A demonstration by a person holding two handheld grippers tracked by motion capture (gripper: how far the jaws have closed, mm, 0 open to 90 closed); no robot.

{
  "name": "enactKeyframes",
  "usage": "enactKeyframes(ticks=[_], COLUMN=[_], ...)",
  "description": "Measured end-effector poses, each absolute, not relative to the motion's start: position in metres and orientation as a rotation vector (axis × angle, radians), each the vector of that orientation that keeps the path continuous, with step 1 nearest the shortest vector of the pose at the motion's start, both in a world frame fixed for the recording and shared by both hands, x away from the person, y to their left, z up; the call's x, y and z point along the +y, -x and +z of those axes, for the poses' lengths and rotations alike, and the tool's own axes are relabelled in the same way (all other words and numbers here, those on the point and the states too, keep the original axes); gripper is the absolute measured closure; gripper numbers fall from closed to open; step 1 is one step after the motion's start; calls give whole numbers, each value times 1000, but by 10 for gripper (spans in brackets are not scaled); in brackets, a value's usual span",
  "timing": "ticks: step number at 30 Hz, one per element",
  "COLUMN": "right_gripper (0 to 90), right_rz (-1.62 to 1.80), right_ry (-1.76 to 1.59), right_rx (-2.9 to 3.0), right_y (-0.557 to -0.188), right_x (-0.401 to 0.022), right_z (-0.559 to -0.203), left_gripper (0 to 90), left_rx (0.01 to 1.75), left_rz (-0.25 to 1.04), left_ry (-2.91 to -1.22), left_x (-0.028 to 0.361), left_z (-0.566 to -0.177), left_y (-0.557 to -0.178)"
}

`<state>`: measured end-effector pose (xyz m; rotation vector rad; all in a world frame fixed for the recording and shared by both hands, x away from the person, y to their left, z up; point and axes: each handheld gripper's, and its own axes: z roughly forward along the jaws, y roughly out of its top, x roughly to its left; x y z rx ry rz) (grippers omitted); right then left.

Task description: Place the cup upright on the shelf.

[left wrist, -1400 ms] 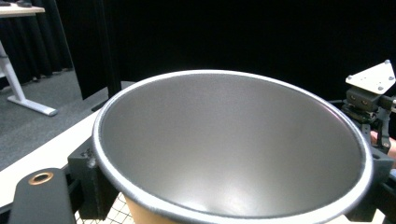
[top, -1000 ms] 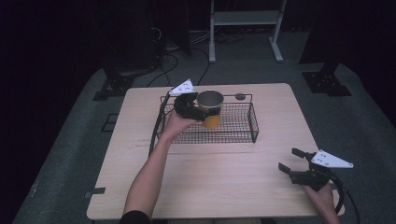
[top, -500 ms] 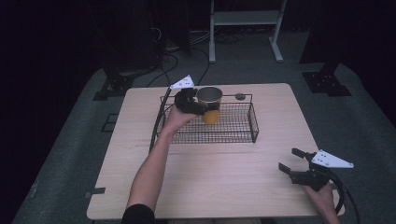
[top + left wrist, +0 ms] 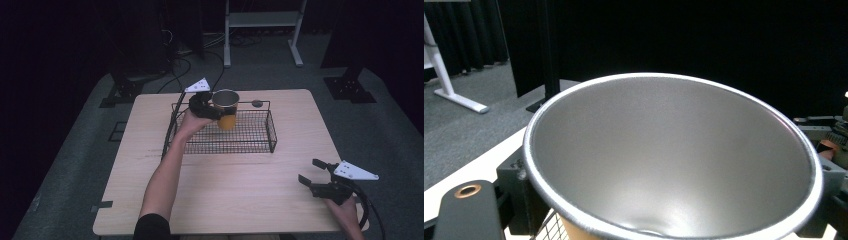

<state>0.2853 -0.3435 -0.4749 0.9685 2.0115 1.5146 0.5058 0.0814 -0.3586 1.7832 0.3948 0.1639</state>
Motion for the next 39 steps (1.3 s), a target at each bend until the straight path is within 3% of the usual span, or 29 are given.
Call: enactKeyframes(ticks=[39], right_gripper=[128], right_rz=[1514], right_ry=[-963], right_rx=[2016], right_y=[-285], right_x=[-343], right_z=[-475], left_gripper=[125], left_rx=[386], left_rz=[118], left_ry=[-1941], left_x=[68], left_z=[-405], left_y=[-527])
